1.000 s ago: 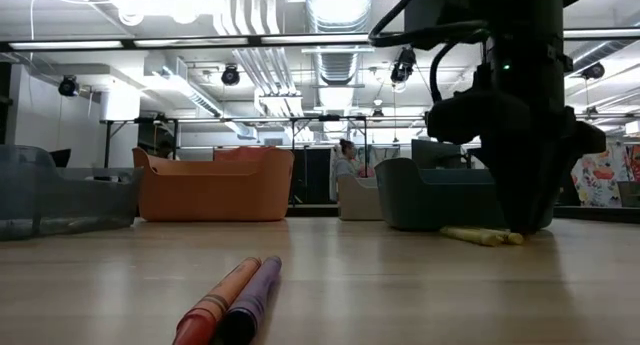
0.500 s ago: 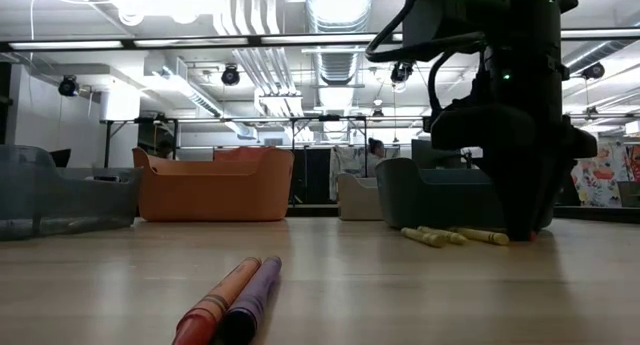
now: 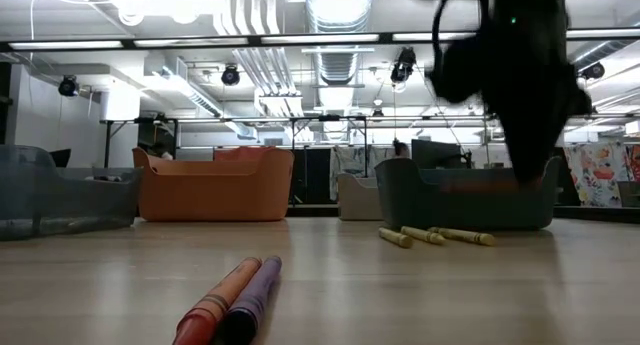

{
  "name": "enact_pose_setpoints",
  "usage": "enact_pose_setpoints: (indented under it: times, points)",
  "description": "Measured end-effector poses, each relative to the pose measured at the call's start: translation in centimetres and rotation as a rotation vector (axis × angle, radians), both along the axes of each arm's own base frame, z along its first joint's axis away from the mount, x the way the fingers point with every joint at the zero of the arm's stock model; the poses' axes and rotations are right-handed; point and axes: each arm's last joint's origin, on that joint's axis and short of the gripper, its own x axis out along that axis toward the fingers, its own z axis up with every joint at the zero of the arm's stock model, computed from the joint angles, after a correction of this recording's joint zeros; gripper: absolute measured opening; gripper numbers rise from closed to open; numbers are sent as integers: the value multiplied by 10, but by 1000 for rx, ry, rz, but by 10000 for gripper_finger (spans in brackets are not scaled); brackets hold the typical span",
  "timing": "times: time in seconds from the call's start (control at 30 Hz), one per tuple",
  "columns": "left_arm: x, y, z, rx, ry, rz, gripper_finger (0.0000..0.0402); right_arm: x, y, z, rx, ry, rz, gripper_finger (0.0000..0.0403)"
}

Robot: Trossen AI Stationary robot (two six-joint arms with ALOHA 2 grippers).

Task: Sort crayons
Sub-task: Put the orange crayon into the blue bin

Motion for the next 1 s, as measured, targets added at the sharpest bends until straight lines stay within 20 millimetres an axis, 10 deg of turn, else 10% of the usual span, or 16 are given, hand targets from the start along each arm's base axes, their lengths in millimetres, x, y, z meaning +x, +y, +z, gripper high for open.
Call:
enact_pose_setpoints:
  times: [0.5,0.73,1.0]
  points:
    - [0,0,0,-1,0,-1,87,-38,-19,139,224,-704,417,9]
    - [0,0,0,-3,-3,-1,87,-35,-57,136,68,-686,364,9]
    - [0,0,0,-15,-9,3,87,-26,-116,88,-29,-333,443,9]
